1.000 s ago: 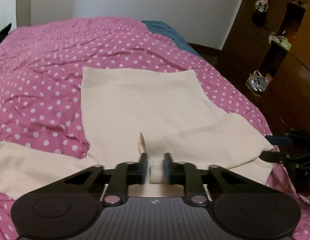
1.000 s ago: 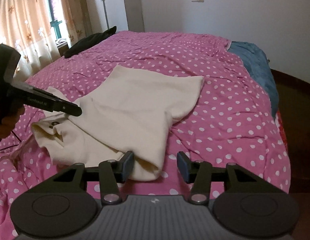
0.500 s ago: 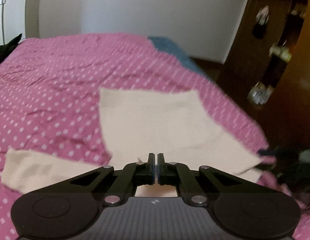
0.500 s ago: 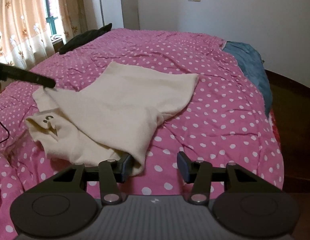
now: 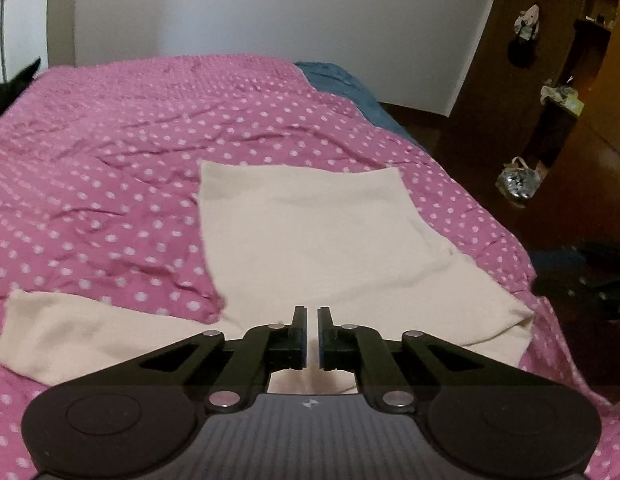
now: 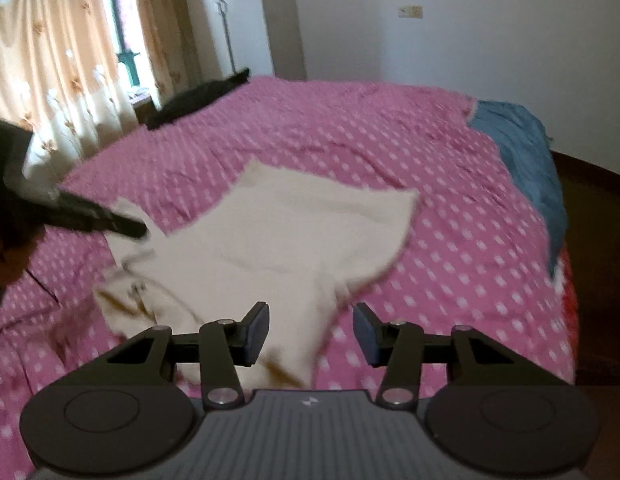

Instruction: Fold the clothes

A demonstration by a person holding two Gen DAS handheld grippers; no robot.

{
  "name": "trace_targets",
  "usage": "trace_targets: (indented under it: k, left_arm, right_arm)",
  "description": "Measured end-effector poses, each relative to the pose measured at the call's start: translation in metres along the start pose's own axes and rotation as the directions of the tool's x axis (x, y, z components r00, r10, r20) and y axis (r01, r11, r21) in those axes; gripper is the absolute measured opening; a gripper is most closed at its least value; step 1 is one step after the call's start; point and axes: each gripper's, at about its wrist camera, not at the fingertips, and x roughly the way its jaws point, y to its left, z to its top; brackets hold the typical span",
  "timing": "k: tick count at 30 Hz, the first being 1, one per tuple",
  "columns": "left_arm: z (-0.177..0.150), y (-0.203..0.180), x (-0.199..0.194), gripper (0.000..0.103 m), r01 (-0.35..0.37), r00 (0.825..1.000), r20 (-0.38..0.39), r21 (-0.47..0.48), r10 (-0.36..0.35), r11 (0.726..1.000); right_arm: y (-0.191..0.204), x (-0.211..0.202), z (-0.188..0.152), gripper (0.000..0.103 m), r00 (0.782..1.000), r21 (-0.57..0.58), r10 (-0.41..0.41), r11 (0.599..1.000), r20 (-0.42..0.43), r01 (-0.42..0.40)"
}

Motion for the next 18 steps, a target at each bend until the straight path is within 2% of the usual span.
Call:
trace_targets:
  k: [1, 4, 8, 12, 13, 14, 15, 16, 17, 18]
  left_arm:
    - [-0.001, 0.0, 0.005, 0.006, 0.011, 1.0, -0.008, -0.005, -0.011, 1.0]
    - [-0.004, 0.002, 0.019, 0.006, 0.012, 0.999, -0.041, -0.017, -0.012, 1.0]
    - [-0.009, 0.009, 0.024, 0.006, -0.008, 0.998, -0.069, -0.034, 0.005, 0.999]
    - [-0.006, 0.03, 0.011, 0.013, -0.066, 0.997, -0.037, -0.111, 0.063, 0.992]
    - [-0.005, 0.039, 0.007, 0.015, -0.101, 0.995, -0.027, -0.153, 0.098, 0.983]
    - [-0.003, 0.048, 0.003, 0.021, -0.135, 0.991, -0.018, -0.194, 0.134, 0.972]
    - [-0.001, 0.058, 0.0, 0.037, -0.174, 0.984, -0.014, -0.24, 0.175, 0.955]
    - [0.0, 0.069, -0.003, 0.047, -0.231, 0.971, -0.02, -0.299, 0.236, 0.926]
    - [0.001, 0.081, -0.005, 0.051, -0.283, 0.956, -0.028, -0.352, 0.292, 0.892]
    - [0.001, 0.091, -0.007, 0.051, -0.318, 0.943, -0.034, -0.394, 0.332, 0.862]
  right_arm:
    - [0.001, 0.006, 0.004, 0.04, 1.0, -0.007, 0.013, 1.0, 0.005, -0.013]
    - [0.01, 0.032, 0.012, 0.033, 0.999, -0.048, 0.048, 0.998, 0.001, -0.047]
    - [0.013, 0.06, 0.008, 0.032, 0.998, -0.061, 0.052, 0.997, -0.043, -0.054]
    - [0.013, 0.076, 0.003, 0.031, 0.996, -0.056, 0.042, 0.997, -0.078, -0.046]
    - [0.013, 0.075, 0.003, 0.031, 0.996, -0.054, 0.045, 0.997, -0.071, -0.048]
    - [0.013, 0.072, 0.004, 0.031, 0.997, -0.056, 0.048, 0.997, -0.058, -0.051]
    - [0.015, 0.068, 0.005, 0.031, 0.998, -0.057, 0.054, 0.997, -0.043, -0.056]
    - [0.016, 0.066, 0.007, 0.031, 0.998, -0.056, 0.059, 0.997, -0.032, -0.06]
    - [0.017, 0.064, 0.008, 0.031, 0.998, -0.055, 0.062, 0.996, -0.021, -0.063]
    - [0.018, 0.062, 0.01, 0.031, 0.998, -0.056, 0.065, 0.996, -0.012, -0.066]
